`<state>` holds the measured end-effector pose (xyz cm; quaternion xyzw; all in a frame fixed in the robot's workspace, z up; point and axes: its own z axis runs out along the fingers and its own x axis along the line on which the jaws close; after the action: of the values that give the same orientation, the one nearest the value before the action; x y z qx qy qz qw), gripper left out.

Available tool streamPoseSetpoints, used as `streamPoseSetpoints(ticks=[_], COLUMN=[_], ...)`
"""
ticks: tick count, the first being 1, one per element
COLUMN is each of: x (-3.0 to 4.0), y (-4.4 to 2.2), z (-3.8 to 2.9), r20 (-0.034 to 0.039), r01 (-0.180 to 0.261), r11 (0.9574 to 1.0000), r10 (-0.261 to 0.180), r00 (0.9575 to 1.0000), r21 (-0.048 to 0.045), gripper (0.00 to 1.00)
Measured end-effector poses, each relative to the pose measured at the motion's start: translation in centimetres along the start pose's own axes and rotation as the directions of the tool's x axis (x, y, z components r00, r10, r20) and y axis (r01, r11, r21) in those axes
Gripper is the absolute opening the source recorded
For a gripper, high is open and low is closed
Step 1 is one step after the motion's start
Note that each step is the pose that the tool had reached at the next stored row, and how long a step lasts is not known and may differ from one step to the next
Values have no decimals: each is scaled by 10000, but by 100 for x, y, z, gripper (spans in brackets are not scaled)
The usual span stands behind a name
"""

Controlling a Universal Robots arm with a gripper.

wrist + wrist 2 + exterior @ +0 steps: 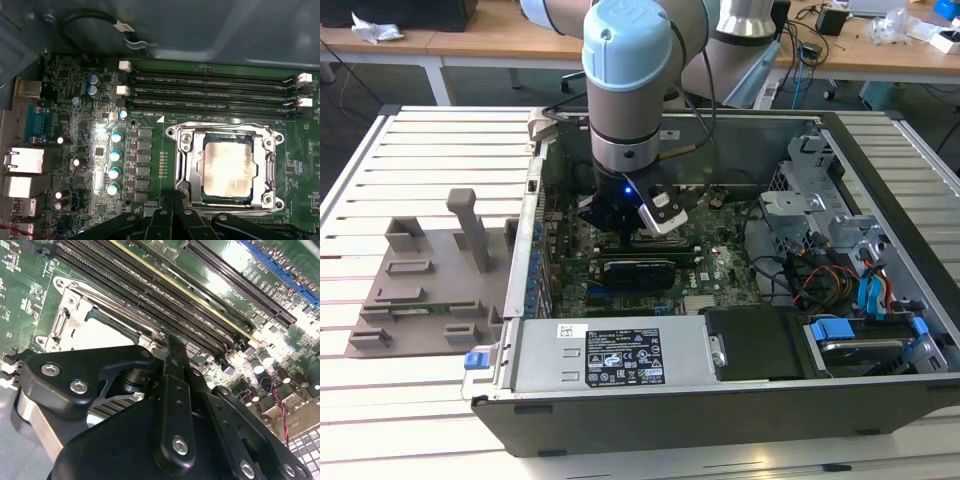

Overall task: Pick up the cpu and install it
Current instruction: 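Install the second cpu locking lever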

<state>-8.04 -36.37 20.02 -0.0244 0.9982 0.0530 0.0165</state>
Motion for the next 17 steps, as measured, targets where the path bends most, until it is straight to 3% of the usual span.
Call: streamPoseSetpoints(ticks=[5, 9, 13, 17], x=[4, -6, -68, -197], y=[5, 22, 75, 161], z=[-17, -122, -153, -142], r20=[20, 13, -13, -122], r01=[30, 30, 32, 29], r11=[10000, 10000, 9999, 9996], r10=[-30, -30, -32, -26], r00=[10000, 10000, 10000, 9999], r21=[-17, 9, 107, 295], gripper=[11, 11, 11, 11])
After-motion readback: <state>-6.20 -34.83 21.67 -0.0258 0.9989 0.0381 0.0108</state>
